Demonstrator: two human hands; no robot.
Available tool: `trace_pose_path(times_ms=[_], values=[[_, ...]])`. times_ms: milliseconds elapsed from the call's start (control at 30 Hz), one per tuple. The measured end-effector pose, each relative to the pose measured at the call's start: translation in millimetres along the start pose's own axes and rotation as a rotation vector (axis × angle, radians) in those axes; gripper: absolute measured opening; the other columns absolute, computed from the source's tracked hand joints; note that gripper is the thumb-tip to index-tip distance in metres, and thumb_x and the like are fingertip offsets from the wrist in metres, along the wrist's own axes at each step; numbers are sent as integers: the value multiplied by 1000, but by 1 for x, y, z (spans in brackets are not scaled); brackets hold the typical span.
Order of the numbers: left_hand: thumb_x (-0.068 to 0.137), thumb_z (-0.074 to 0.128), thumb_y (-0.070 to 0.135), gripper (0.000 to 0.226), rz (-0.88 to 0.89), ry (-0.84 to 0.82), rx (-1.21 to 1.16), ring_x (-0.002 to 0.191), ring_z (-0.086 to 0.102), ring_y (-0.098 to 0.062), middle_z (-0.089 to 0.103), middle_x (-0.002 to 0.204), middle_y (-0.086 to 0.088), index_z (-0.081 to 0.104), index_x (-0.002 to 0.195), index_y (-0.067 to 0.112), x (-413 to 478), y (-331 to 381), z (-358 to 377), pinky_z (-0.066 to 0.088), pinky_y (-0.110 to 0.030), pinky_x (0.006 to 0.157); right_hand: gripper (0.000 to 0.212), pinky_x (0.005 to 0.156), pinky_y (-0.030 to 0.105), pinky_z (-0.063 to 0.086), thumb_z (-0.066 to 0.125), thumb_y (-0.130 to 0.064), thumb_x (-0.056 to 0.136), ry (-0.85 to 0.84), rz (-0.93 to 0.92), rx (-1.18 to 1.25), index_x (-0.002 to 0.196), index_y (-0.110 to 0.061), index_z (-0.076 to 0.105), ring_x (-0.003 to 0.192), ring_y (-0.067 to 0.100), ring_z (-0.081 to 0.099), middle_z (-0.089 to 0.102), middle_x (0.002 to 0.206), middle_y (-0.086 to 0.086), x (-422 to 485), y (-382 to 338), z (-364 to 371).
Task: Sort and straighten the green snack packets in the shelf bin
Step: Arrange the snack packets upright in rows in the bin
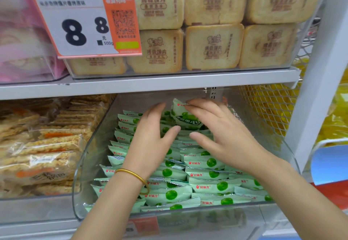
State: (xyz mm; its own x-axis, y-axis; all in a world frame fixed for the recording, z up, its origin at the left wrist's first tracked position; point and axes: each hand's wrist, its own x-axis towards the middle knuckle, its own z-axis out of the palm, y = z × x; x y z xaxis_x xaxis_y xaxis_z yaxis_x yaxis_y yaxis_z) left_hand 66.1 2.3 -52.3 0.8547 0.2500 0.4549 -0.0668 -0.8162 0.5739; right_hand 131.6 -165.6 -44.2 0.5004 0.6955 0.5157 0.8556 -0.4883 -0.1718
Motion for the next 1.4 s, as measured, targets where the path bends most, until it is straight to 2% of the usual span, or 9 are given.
trace_pose_path(times_ms=[133,200,400,533,633,700,933,1267,1400], values=[[86,63,28,55,78,42,-94,120,38,1,47,128,12,43,137,19,-9,3,-4,25,-4,98,49,110,15,20,46,-10,90,55,-82,187,138,-17,45,133,9,33,39,142,-9,-10,-5,-9],[87,62,24,39,82,55,-158,108,49,1,57,116,13,52,125,22,-14,6,-7,38,-13,94,51,111,15,20,46,-3,88,47,-91,289,137,-17,47,135,4,30,39,143,-11,-13,-9,-12],[85,65,9,30,-49,106,-542,90,67,-4,71,97,12,59,104,31,-30,21,-20,55,-23,74,46,108,16,31,58,-22,85,94,69,635,122,-49,54,136,-7,24,27,148,-18,-21,-17,-19],[83,62,10,33,-155,1,-771,83,72,-17,75,93,2,54,112,24,-39,26,-21,59,-33,71,59,87,22,52,73,-12,79,12,188,917,120,-52,55,113,7,55,31,141,-18,-24,-17,-14],[78,62,18,40,-183,-11,-864,84,71,-20,75,92,-2,52,116,21,-42,23,-21,59,-33,71,76,80,41,57,80,-9,68,-102,224,1138,127,-48,52,104,21,65,45,138,-12,-24,-18,-13],[75,65,21,51,-193,-61,-909,88,71,-21,74,97,-3,50,123,18,-43,19,-22,58,-31,72,86,71,40,57,78,2,67,-150,242,1248,129,-48,48,96,21,68,52,132,-18,-25,-18,-11],[79,66,-4,75,-151,-224,-847,105,65,-18,66,117,-2,37,140,29,-41,7,-22,54,-27,84,91,67,37,57,70,17,70,-136,228,1276,127,-50,46,89,23,69,56,126,-21,-21,-15,-8],[76,72,5,77,-173,-232,-864,108,64,-22,65,119,-4,38,141,30,-39,8,-24,52,-36,92,85,76,35,57,69,15,71,-109,246,1271,127,-45,46,94,24,70,59,123,-17,-19,-15,-7],[76,65,8,70,-180,-258,-858,111,62,-23,64,123,-2,42,138,32,-38,7,-27,48,-41,97,72,78,37,58,73,1,75,-100,273,1260,127,-42,49,98,23,68,57,127,-6,-21,-15,-9]])
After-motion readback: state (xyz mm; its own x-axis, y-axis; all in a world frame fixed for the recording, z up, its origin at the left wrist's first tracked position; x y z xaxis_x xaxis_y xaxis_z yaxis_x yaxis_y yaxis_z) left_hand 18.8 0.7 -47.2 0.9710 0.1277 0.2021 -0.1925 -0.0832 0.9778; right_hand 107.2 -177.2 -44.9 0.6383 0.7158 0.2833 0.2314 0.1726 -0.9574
